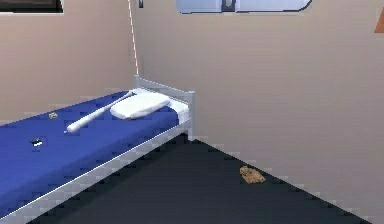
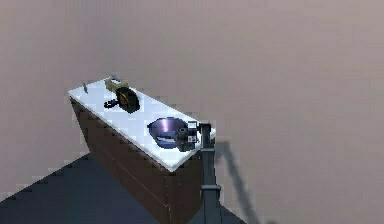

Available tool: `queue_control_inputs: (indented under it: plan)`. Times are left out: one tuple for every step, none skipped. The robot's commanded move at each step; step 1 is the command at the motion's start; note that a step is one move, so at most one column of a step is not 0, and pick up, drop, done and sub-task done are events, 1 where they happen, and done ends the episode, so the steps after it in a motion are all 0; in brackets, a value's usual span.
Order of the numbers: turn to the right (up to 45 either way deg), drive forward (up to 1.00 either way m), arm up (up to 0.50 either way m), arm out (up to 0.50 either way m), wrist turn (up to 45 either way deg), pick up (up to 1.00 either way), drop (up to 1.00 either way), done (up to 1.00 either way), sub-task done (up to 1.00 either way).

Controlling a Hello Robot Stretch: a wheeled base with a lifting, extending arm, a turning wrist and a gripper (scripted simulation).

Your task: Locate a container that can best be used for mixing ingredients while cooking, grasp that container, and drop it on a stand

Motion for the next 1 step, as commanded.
queue_control_inputs:
  plan:
    - [0.0, 0.0, 0.0, 0.0, 0.0, 1.0, 0.0, 0.0, 0.0]
